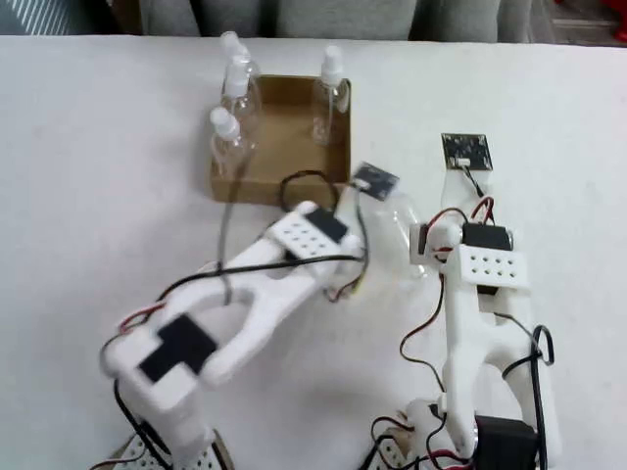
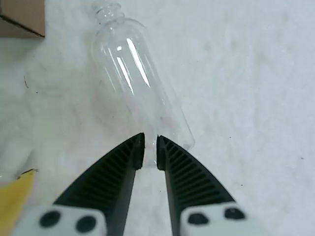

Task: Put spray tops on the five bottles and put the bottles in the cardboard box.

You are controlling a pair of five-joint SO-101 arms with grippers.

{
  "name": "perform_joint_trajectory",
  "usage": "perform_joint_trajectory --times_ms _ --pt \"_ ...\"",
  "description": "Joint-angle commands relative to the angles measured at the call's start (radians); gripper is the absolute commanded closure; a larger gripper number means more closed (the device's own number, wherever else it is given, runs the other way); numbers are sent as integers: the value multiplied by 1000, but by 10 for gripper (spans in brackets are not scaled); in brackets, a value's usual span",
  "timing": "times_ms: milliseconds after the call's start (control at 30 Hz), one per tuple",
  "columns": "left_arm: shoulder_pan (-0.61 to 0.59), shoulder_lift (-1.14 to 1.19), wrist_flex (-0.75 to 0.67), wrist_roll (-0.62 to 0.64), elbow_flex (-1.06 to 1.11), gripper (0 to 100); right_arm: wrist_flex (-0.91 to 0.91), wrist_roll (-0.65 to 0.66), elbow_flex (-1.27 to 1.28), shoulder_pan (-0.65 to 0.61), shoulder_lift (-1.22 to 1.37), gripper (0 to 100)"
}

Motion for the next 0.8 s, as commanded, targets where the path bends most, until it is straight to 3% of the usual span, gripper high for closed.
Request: perform_joint_trajectory --times_ms 0,200,400,500,767 --pt "-76 -318 -81 -5 221 980 -13 12 -14 2 -24 981" --pt "-295 -654 -149 -129 542 979 2 72 -49 -7 -33 961" --pt "-536 -894 -221 -178 836 978 99 201 -192 -58 -12 813" --pt "-572 -969 -242 -181 957 977 176 293 -299 -120 48 814" --pt "-578 -1013 -298 -305 1031 977 389 336 -712 -179 432 818"
